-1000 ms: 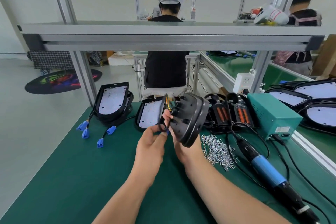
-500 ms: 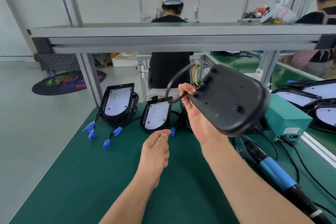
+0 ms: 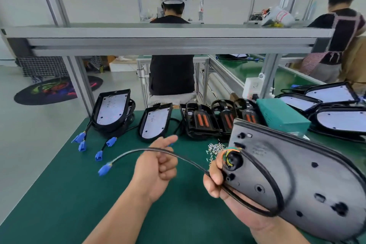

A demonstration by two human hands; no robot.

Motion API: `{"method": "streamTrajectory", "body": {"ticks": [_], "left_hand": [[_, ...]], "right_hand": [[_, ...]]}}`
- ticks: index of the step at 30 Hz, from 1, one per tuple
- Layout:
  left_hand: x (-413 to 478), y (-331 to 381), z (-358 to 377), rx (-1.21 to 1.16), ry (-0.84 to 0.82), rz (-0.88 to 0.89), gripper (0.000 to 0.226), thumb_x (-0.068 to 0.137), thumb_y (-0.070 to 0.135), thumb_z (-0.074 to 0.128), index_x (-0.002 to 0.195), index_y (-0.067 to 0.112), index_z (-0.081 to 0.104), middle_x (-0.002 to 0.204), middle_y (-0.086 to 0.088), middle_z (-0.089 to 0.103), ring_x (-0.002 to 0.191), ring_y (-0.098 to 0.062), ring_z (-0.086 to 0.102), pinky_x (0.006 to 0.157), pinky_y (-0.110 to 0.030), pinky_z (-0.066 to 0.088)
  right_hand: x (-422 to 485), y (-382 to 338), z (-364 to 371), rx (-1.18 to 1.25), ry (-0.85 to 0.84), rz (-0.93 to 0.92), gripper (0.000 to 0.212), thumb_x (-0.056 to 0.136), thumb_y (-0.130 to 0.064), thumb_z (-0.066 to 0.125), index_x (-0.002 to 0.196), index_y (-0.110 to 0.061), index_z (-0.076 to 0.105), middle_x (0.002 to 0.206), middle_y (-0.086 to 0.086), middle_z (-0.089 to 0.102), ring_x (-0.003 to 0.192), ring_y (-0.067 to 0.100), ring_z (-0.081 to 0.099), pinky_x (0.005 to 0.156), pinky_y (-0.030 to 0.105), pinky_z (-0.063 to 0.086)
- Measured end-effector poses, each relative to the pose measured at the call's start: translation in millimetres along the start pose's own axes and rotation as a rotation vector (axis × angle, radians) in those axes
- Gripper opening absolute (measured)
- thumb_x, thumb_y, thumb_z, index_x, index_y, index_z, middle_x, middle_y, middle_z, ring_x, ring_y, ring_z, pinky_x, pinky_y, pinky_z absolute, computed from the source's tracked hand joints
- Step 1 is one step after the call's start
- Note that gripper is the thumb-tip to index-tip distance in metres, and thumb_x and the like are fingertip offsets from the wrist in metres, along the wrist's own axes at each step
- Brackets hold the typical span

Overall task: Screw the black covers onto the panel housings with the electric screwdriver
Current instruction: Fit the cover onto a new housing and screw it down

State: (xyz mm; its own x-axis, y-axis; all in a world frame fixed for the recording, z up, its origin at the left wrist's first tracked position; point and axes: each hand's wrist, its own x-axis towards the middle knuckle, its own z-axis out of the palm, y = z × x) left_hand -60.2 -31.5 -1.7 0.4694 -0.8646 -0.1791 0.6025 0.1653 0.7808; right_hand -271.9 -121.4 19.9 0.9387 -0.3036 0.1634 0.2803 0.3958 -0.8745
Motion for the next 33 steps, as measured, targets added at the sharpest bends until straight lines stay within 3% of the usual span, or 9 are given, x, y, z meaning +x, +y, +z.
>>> {"method": "streamTrajectory", "body": {"ticks": [3,5,10,13,15,17,23,27,33], "left_hand": [[4.1,6.9,-8.6,-0.152,0.107,0.018,0.04,0.098,0.006,0.05,0.133,0.009,0.067,0.062,0.006,0.025,0.044,-0.007,0.022,0.031,-0.019,0.019],[4.3,10.3,-12.6,-0.202,0.133,0.018,0.038,0.104,0.007,0.044,0.131,0.016,0.069,0.062,0.006,0.024,0.043,-0.006,0.021,0.032,-0.019,0.018],[5.1,14.5,-18.0,-0.32,0.102,0.045,0.042,0.098,0.004,0.043,0.125,0.023,0.07,0.062,0.007,0.023,0.044,-0.007,0.022,0.033,-0.02,0.019],[4.8,16.2,-20.1,-0.296,0.108,0.097,0.031,0.091,0.01,0.054,0.118,0.015,0.068,0.063,0.006,0.025,0.046,-0.009,0.022,0.034,-0.021,0.019],[5.4,17.4,-20.7,-0.099,0.191,0.223,0.017,0.103,0.021,0.054,0.113,0.011,0.064,0.063,0.006,0.027,0.048,-0.009,0.021,0.037,-0.022,0.017],[5.9,18.2,-22.0,0.32,0.293,0.39,0.027,0.111,0.034,0.049,0.105,0.015,0.067,0.062,0.007,0.029,0.05,-0.01,0.021,0.04,-0.022,0.018],[-8.7,27.4,-19.2,1.074,0.096,0.501,0.056,0.087,0.078,0.05,0.066,0.027,0.057,0.057,0.012,0.034,0.054,-0.01,0.029,0.048,-0.024,0.026],[-12.7,44.8,-23.3,1.281,0.046,0.448,0.078,0.077,0.089,0.046,0.07,0.011,0.044,0.061,0.007,0.031,0.057,-0.013,0.029,0.055,-0.031,0.024],[-21.9,52.9,-27.6,1.626,0.11,0.407,0.063,0.093,0.074,0.055,0.067,0.02,0.039,0.051,0.008,0.034,0.047,-0.012,0.03,0.052,-0.031,0.029]], "right_hand": [[-2.4,11.3,-14.1,0.22,0.14,-0.033,0.046,0.102,-0.043,0.057,0.107,0.001,0.069,0.096,0.027,0.069,0.088,0.043,0.065,0.073,0.044,0.053],[0.4,9.5,-28.3,0.235,0.422,-0.154,0.043,0.112,-0.026,0.044,0.125,0.011,0.061,0.119,0.033,0.067,0.112,0.046,0.064,0.092,0.049,0.053],[20.7,14.9,-64.7,0.264,0.195,-0.411,0.05,0.114,-0.023,0.036,0.146,0.013,0.049,0.146,0.031,0.055,0.136,0.044,0.052,0.108,0.047,0.044],[0.0,17.1,-47.7,0.05,0.718,-0.306,0.044,0.11,-0.011,0.032,0.135,-0.001,0.067,0.128,0.032,0.06,0.109,0.039,0.067,0.09,0.043,0.052],[-0.4,25.7,-40.4,0.089,0.721,-0.221,0.041,0.106,-0.002,0.035,0.104,-0.015,0.074,0.096,0.021,0.063,0.062,0.023,0.066,0.05,0.029,0.048],[-9.9,19.1,-27.1,-0.122,0.912,-0.302,0.032,0.104,0.004,0.04,0.092,-0.011,0.066,0.078,0.014,0.062,0.048,0.02,0.058,0.039,0.023,0.037],[-19.5,9.5,-9.0,-0.599,0.832,-0.161,0.031,0.105,-0.018,0.058,0.076,-0.007,0.059,0.061,0.013,0.044,0.039,0.02,0.037,0.041,0.021,0.022],[-35.8,15.7,-2.1,-0.757,0.836,-0.069,0.032,0.105,-0.022,0.057,0.078,-0.009,0.044,0.065,0.001,0.03,0.048,0.016,0.025,0.044,0.024,0.022],[-69.7,22.0,12.1,-1.109,0.717,0.126,0.027,0.102,-0.022,0.053,0.11,-0.047,0.056,0.07,-0.005,0.07,0.044,0.018,0.06,0.049,0.019,0.041]]}}
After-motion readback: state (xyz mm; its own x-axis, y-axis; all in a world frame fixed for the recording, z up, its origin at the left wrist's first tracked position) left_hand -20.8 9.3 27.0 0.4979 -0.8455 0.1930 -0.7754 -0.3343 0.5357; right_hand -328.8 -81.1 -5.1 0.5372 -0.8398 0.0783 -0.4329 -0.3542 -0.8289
